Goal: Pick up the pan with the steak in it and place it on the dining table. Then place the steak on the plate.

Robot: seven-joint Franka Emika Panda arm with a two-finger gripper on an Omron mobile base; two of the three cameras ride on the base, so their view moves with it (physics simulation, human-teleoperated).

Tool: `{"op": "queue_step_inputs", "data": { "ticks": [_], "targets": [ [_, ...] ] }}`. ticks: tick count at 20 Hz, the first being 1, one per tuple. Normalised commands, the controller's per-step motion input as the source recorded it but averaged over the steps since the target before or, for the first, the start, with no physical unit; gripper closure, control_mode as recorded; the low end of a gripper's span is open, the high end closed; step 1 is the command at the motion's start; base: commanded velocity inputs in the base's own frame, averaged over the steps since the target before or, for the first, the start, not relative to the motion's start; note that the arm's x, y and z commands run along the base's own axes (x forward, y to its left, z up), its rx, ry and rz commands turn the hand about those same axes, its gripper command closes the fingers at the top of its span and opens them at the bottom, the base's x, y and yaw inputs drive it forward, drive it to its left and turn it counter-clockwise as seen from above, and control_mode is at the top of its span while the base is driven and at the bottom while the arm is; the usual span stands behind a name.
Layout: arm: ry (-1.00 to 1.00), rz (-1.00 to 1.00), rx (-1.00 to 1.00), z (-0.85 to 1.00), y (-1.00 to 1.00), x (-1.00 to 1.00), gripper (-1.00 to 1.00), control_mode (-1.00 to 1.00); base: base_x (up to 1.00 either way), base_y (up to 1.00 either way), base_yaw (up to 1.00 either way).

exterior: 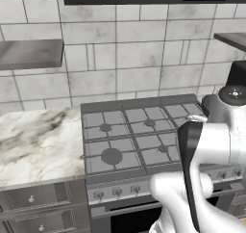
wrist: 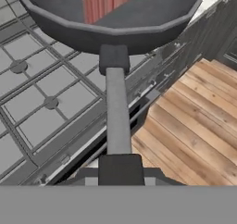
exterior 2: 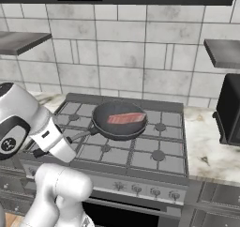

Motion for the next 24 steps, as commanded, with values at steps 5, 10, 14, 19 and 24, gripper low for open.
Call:
{"op": "queue_step_inputs", "data": {
  "ticks": [5,10,14,19,24],
  "targets": [
    [-0.09,0.01,-0.01,0.00,0.02,-0.08,1.00,-1.00,0.00,0.00,0.00],
    [0.00,0.00,0.00,-0.02,0.00,-0.14,1.00,1.00,-0.17,0.00,0.01],
    [0.00,0.00,0.00,0.00,0.00,0.00,1.00,1.00,-0.93,0.00,0.03],
    [0.00,0.00,0.00,0.00,0.00,0.00,1.00,1.00,-0.93,0.00,0.10],
    [0.00,0.00,0.00,0.00,0.00,0.00,1.00,1.00,-0.38,-0.01,0.42]
  ]
}}
